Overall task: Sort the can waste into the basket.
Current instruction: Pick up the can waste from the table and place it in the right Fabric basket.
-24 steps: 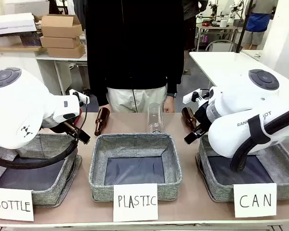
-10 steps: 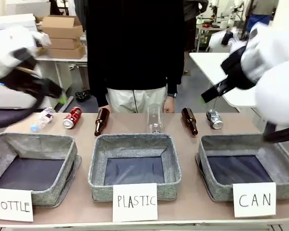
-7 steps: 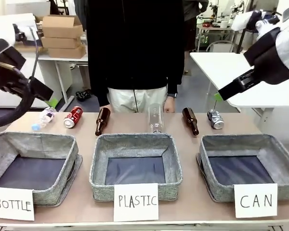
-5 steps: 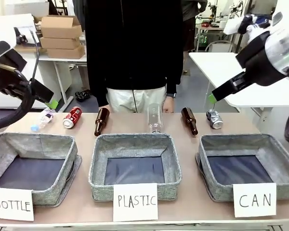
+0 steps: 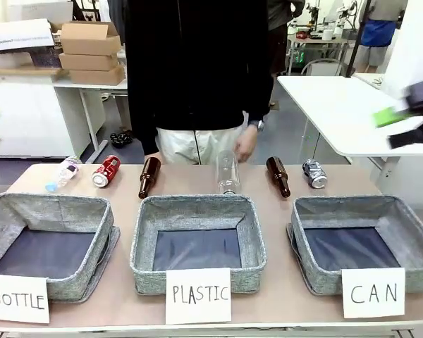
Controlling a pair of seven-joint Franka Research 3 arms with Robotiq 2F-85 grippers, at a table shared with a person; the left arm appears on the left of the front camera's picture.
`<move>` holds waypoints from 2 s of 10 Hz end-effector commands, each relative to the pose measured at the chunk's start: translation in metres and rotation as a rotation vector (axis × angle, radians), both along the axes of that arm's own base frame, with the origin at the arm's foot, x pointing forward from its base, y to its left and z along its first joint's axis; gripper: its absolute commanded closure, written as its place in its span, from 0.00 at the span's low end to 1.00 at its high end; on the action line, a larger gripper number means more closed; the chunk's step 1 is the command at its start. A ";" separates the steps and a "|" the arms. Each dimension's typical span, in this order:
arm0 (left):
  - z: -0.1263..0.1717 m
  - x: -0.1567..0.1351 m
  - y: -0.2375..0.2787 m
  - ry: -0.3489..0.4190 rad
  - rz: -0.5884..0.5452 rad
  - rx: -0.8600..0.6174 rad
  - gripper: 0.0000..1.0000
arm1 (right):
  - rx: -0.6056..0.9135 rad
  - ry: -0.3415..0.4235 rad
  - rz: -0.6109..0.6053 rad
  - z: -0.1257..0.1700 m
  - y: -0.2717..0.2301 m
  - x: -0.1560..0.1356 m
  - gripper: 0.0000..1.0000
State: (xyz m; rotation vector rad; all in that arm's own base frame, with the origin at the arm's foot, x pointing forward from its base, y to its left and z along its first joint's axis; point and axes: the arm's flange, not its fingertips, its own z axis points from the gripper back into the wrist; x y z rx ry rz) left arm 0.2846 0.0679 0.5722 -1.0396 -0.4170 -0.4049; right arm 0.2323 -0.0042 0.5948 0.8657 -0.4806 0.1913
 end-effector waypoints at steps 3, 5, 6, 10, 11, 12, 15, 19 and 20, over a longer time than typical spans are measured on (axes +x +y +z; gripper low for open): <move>-0.044 0.017 0.052 0.349 0.231 -0.592 0.00 | 0.464 0.269 -0.573 -0.094 -0.090 -0.032 0.00; -0.031 0.001 0.058 0.138 0.024 -0.322 0.00 | 0.222 0.156 -0.197 -0.023 -0.094 -0.020 0.00; -0.031 0.001 0.058 0.138 0.024 -0.322 0.00 | 0.222 0.156 -0.197 -0.023 -0.094 -0.020 0.00; -0.031 0.001 0.058 0.138 0.024 -0.322 0.00 | 0.222 0.156 -0.197 -0.023 -0.094 -0.020 0.00; -0.031 0.001 0.058 0.138 0.024 -0.322 0.00 | 0.222 0.156 -0.197 -0.023 -0.094 -0.020 0.00; -0.031 0.001 0.058 0.138 0.024 -0.322 0.00 | 0.222 0.156 -0.197 -0.023 -0.094 -0.020 0.00; -0.031 0.001 0.058 0.138 0.024 -0.322 0.00 | 0.222 0.156 -0.197 -0.023 -0.094 -0.020 0.00; -0.036 0.082 0.016 0.122 0.157 0.165 0.00 | 0.222 0.156 -0.197 -0.023 -0.094 -0.020 0.00; -0.045 0.111 -0.001 0.117 0.237 0.334 0.00 | 0.222 0.156 -0.197 -0.023 -0.094 -0.020 0.00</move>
